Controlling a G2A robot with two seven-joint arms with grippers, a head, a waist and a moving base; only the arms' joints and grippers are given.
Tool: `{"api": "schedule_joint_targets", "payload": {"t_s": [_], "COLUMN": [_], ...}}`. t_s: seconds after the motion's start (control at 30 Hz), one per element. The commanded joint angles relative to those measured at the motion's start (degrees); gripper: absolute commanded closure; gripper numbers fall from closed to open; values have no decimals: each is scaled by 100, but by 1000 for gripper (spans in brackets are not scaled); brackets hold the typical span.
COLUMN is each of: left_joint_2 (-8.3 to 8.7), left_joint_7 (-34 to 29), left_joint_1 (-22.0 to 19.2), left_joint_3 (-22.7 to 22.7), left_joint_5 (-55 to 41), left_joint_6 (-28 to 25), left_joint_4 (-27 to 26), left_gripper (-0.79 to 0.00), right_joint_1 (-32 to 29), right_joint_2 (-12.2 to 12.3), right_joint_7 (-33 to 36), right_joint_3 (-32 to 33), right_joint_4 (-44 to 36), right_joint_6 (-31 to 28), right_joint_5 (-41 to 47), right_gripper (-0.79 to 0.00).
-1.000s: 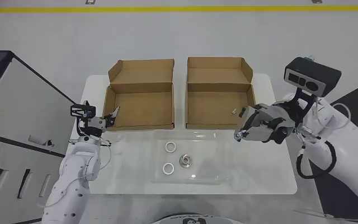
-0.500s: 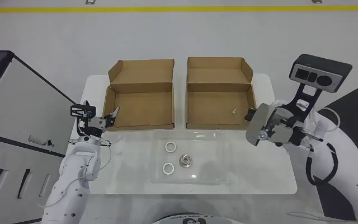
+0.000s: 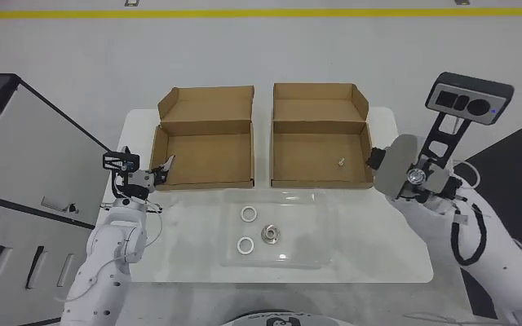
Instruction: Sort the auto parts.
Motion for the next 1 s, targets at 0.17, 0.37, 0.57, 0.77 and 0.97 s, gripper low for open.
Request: {"api": "schedule_joint_targets", "payload": {"t_s": [0.17,0.37,0.57,0.77,0.97], "left_joint_2": [0,0,0,0,0], "left_joint_7": [0,0,0,0,0], "left_joint_1": [0,0,0,0,0], "left_joint_3": [0,0,0,0,0], "left_joint_5": [0,0,0,0,0], "left_joint_6": [0,0,0,0,0], "left_joint_4": [0,0,0,0,0], "left_gripper": [-785,-785,-785,-785,-785], "right_joint_1": [26,-20,-107,-182,-217], "right_joint_2": [-45,-58,-105,-194,-352], "right_joint_7": [457,814,877,705,304], "right_joint_3": [209,378,483,525,424], "right_joint_4": [177,216,175,26,-192], "right_joint_6": [457,814,877,705,303], "right_joint_5": [-587,-978,-985,-711,-142], "right_gripper": [0,0,0,0,0]}}
